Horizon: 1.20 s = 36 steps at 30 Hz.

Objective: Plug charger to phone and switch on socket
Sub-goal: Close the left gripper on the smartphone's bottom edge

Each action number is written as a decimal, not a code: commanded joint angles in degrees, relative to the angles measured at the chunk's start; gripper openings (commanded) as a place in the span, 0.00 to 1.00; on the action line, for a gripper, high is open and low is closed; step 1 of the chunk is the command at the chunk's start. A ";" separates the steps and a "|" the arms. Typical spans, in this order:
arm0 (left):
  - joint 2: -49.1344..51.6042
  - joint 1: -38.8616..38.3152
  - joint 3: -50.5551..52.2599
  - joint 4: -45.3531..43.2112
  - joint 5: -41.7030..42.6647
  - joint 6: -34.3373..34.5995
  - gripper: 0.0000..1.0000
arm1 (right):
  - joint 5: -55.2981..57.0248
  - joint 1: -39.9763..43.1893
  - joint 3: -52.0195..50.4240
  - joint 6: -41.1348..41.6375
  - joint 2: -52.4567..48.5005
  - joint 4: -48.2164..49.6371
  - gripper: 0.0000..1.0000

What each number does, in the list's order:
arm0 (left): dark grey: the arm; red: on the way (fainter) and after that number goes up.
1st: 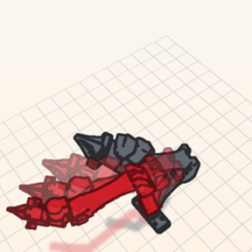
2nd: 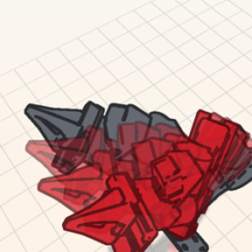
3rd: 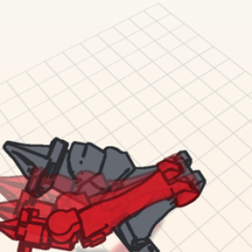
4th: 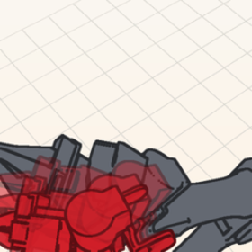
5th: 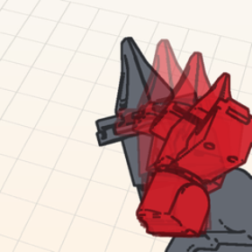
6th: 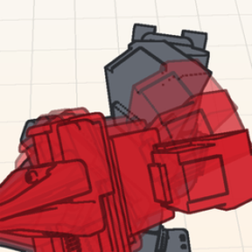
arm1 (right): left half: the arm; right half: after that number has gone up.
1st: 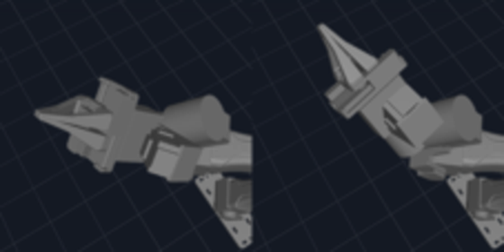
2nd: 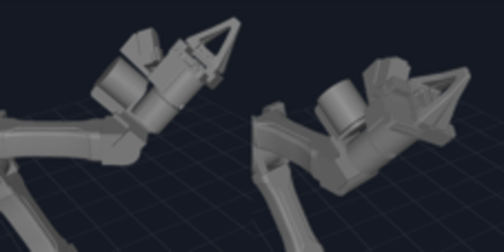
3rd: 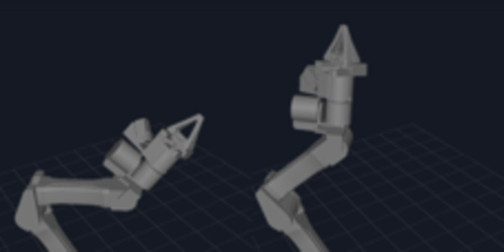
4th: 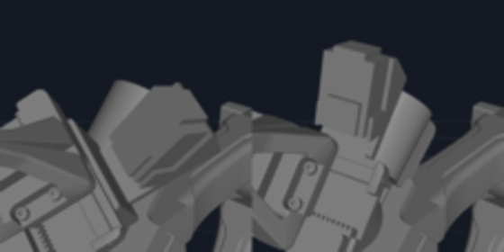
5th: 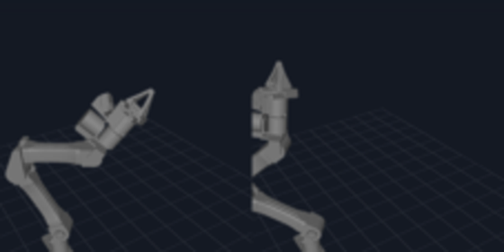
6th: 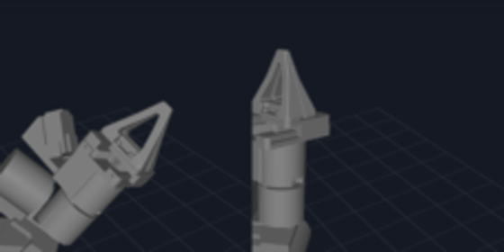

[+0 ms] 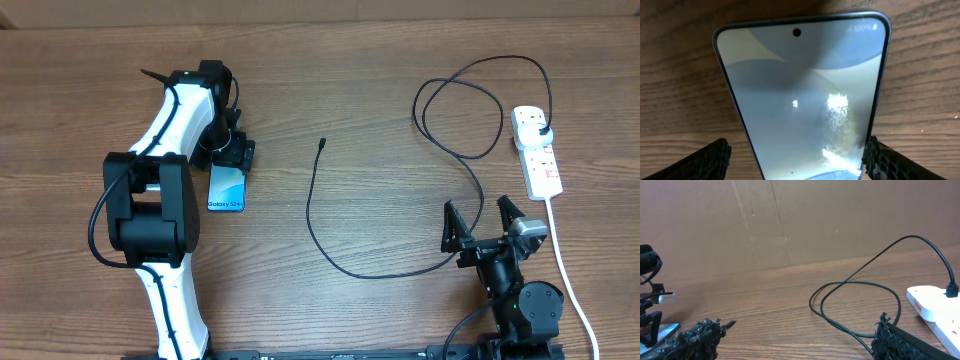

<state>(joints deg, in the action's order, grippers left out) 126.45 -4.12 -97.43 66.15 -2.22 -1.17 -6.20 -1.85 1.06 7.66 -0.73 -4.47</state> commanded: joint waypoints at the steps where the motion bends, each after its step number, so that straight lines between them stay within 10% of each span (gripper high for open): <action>1: 0.76 -0.04 1.07 -0.63 0.74 1.62 0.89 | -0.35 0.37 -0.61 -0.07 0.57 0.26 1.00; 36: 0.76 -0.04 11.10 -4.55 5.77 8.15 0.88 | -0.35 0.37 -0.61 -0.07 0.57 0.26 1.00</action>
<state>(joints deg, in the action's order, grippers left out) 124.07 -4.12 -89.49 61.82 0.54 4.99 -6.20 -1.85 1.06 7.66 -0.73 -4.45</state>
